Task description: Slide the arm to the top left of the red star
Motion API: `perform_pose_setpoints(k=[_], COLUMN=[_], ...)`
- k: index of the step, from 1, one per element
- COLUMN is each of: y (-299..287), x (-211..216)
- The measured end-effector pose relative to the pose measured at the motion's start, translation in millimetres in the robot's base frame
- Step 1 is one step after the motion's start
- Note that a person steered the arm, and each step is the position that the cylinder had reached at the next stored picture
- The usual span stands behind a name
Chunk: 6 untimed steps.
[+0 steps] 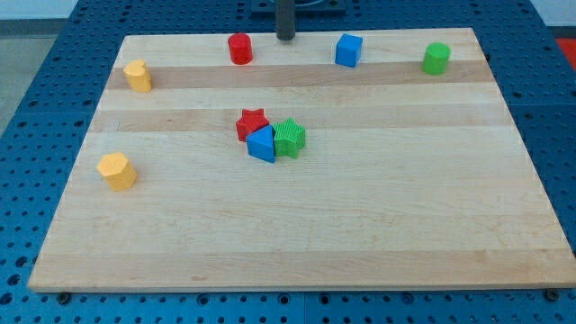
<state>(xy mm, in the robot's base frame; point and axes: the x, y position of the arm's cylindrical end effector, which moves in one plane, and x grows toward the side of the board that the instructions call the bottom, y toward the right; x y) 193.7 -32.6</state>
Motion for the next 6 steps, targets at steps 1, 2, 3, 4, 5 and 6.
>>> perform_pose_setpoints(k=[1,2,3,4,5,6], y=[-33,-77,-97,-107,-90,-77], x=[-1,-1,-2,5,101,139])
